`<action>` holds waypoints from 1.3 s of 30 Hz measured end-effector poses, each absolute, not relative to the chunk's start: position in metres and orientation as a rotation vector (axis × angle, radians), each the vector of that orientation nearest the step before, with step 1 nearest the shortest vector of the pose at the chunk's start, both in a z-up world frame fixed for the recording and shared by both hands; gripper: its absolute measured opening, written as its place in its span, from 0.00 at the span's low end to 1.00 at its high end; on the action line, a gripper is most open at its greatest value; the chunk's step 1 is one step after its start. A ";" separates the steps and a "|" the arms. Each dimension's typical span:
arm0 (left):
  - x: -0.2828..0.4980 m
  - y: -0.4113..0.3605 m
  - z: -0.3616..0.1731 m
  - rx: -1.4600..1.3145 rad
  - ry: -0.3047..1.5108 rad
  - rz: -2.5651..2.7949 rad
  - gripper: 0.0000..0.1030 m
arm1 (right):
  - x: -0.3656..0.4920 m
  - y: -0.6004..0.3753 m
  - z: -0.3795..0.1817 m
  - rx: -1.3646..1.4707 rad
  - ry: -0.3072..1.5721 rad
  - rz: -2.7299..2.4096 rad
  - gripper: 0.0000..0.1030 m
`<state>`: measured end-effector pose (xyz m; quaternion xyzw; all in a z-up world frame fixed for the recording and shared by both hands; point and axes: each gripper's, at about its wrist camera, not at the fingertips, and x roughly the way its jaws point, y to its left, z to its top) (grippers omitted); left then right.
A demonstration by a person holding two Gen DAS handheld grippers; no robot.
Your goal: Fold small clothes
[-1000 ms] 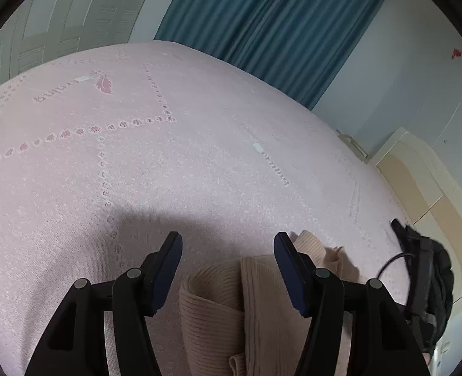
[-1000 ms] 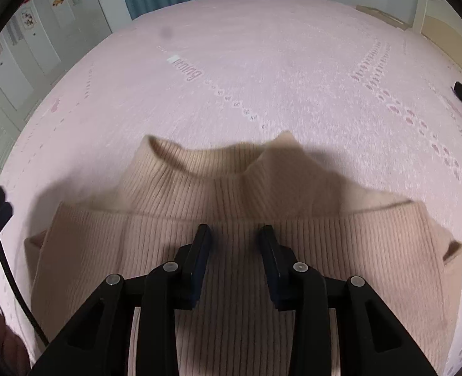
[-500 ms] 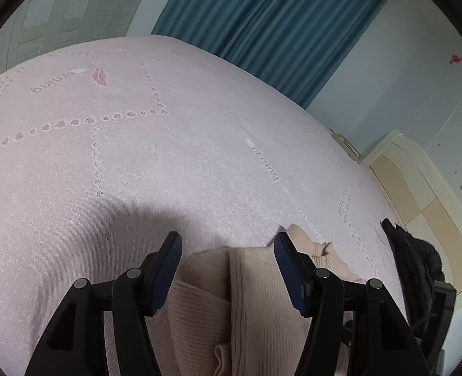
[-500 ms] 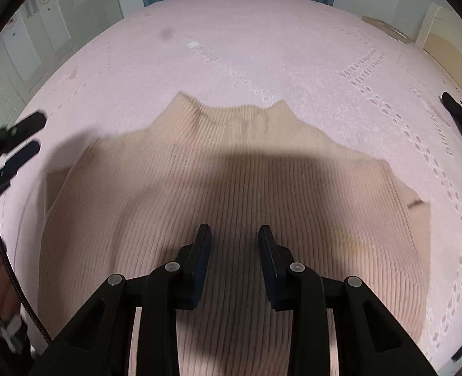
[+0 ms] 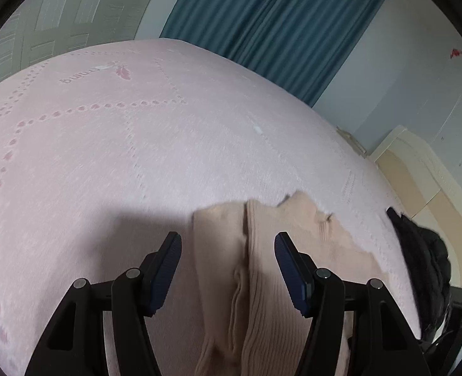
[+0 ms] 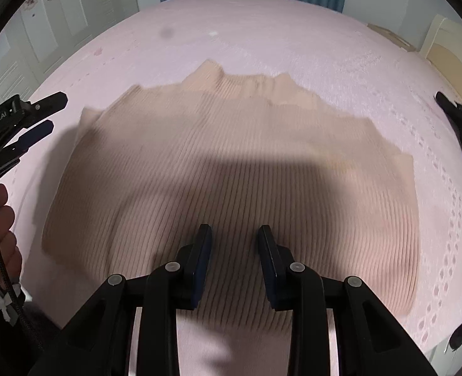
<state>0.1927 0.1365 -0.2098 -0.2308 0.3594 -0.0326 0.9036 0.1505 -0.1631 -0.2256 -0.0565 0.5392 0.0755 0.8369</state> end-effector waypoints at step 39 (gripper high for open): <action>0.090 0.120 -0.248 -0.530 0.896 -0.175 0.56 | 0.073 -0.244 -0.204 -0.025 0.820 0.051 0.28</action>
